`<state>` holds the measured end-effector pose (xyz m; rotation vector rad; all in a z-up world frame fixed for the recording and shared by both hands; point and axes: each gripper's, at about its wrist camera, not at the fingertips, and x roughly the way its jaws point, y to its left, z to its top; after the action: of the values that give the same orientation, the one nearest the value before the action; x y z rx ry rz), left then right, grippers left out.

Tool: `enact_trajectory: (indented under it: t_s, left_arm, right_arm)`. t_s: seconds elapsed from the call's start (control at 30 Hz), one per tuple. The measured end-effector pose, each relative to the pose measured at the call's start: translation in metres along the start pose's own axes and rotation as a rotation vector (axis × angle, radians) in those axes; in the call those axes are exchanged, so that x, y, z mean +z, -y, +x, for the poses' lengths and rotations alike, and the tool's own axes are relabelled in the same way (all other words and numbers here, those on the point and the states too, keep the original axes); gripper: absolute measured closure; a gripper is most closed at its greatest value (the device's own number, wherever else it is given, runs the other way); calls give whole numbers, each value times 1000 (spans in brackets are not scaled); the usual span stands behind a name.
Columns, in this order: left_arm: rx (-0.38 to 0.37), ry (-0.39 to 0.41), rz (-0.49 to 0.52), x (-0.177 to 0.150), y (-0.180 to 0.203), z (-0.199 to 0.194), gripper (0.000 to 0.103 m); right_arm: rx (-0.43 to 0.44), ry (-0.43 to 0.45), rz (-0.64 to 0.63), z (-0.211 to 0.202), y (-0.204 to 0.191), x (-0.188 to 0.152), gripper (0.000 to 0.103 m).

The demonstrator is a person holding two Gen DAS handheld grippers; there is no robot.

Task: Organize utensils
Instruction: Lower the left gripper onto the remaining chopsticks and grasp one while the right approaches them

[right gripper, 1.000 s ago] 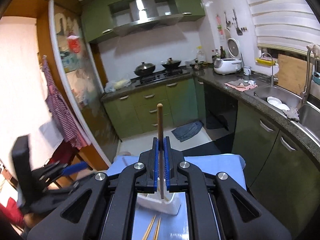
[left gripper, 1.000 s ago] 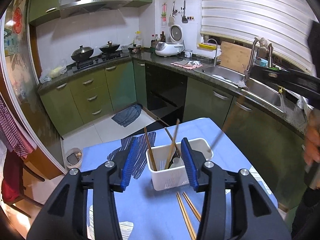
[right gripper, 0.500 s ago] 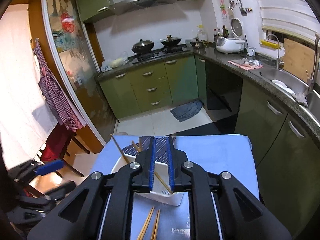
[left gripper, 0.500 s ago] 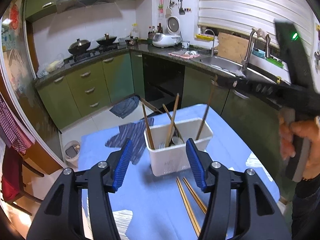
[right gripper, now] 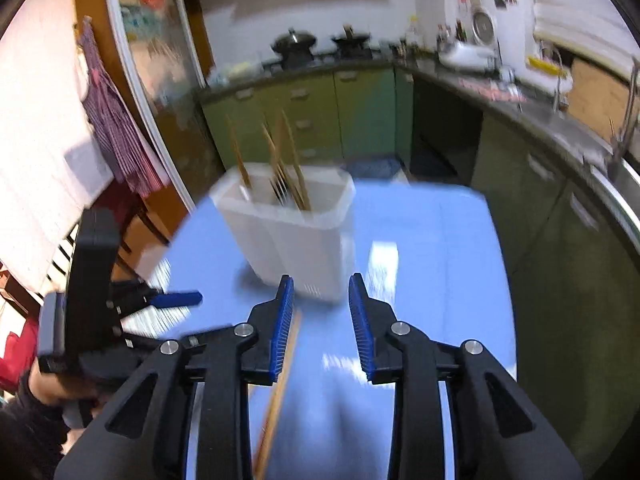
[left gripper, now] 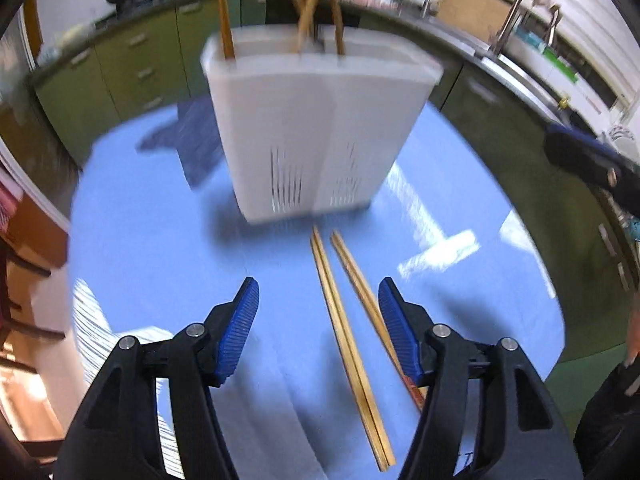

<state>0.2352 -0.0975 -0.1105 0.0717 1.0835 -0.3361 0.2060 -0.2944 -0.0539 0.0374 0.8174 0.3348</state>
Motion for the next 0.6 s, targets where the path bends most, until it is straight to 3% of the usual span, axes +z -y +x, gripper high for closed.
enact_trajectory:
  t_s: [0.23, 0.43, 0.6]
  left_arm:
    - [33, -90, -17, -7, 0, 35, 57]
    - [33, -118, -19, -9, 2, 45, 64]
    - [51, -136, -6, -11, 6, 51, 75]
  right_arm:
    - [-22, -100, 80, 35, 35, -42, 74]
    - [-11, -144, 80, 55, 37, -50, 74]
    - [8, -165, 78, 67, 33, -49, 74]
